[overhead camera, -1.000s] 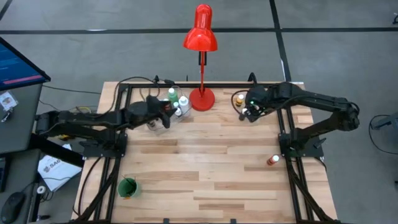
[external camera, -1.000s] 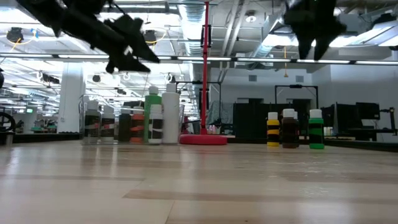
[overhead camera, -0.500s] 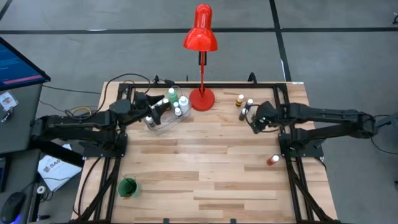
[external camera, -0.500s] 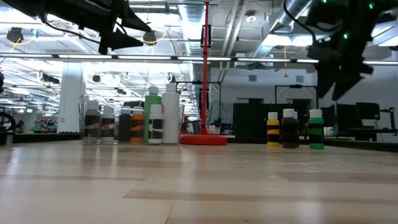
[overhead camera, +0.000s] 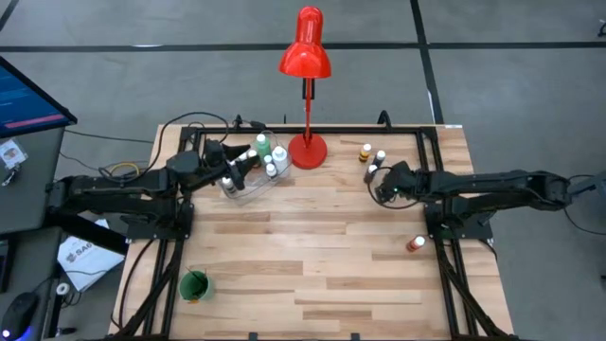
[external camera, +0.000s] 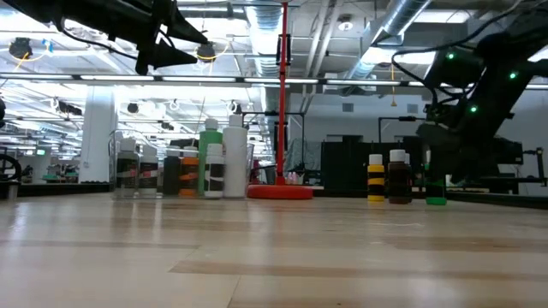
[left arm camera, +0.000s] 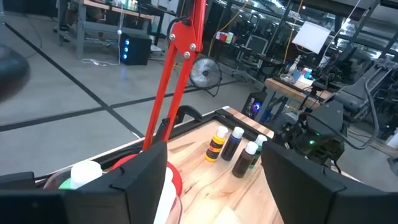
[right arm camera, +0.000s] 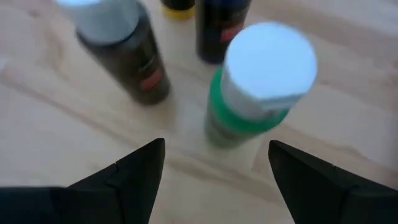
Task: Pick & Place Paint Supplies
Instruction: Put the green paint bottle into the transparent bin
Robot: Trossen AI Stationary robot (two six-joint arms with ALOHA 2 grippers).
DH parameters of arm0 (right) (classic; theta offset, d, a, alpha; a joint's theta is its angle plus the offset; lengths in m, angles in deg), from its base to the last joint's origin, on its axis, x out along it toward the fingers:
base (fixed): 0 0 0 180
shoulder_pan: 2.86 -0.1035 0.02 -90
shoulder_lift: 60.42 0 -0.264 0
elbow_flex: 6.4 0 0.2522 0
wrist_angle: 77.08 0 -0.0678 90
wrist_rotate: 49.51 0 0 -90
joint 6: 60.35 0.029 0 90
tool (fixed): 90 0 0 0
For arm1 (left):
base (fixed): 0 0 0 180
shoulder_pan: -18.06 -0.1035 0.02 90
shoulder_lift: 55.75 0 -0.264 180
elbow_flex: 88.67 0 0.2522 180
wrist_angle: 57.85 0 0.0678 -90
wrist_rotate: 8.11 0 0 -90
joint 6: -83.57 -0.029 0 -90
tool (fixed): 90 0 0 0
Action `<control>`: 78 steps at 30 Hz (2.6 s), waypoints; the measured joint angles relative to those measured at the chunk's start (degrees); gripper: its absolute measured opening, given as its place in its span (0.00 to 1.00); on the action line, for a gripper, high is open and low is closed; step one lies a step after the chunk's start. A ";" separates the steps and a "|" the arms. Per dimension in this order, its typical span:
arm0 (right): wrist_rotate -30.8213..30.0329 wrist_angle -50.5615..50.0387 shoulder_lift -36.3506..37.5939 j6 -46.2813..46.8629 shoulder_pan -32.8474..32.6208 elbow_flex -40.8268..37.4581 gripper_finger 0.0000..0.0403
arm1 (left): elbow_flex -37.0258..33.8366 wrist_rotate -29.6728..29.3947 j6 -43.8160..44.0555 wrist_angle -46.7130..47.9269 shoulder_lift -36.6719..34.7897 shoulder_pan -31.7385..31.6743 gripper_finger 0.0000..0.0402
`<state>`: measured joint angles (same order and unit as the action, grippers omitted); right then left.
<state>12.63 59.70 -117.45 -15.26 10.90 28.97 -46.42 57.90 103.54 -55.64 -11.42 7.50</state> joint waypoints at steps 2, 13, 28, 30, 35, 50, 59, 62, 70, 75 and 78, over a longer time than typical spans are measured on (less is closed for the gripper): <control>-1.50 2.12 -0.73 -0.99 0.33 -0.42 0.70 | 0.00 0.00 0.01 -0.02 0.00 0.00 0.62; -1.74 4.62 -6.95 -3.20 0.06 -0.46 0.29 | 0.00 0.01 0.02 -0.02 0.02 0.00 0.59; 3.88 -0.14 0.13 -1.64 -0.24 -0.46 0.01 | 0.00 0.04 0.02 -0.02 0.02 0.00 0.59; 4.11 -2.54 1.94 -1.17 -0.24 -0.46 0.01 | 0.00 0.31 0.02 -0.02 0.02 0.00 0.59; 5.49 -6.69 7.08 -0.05 -0.26 -0.36 0.01 | 0.00 0.39 0.02 -0.02 0.02 0.00 0.59; 9.98 -15.87 13.12 -6.69 -1.82 13.58 0.00 | 0.00 0.35 0.02 -0.02 0.02 0.00 0.59; 10.09 -13.43 7.82 -7.14 -9.42 21.58 0.00 | 0.00 0.28 0.02 -0.04 0.02 0.00 0.59; 10.10 -10.41 3.23 -8.19 -11.74 23.47 0.00 | 0.00 0.28 0.02 -0.04 0.02 0.00 0.59; 13.28 1.93 -11.20 -14.05 -14.94 27.24 0.00 | 0.00 0.28 0.02 -0.04 0.02 0.00 0.59; 13.38 9.00 -20.09 -19.70 -14.78 29.46 0.00 | 0.00 0.28 0.02 -0.04 0.02 0.00 0.59; 13.64 6.99 -22.79 -19.70 -14.35 31.31 0.00 | 0.00 0.28 0.02 -0.04 0.02 0.00 0.59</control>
<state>26.27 66.69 -140.24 -34.95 -3.46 60.28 -46.42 58.18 103.56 -55.69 -11.39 7.50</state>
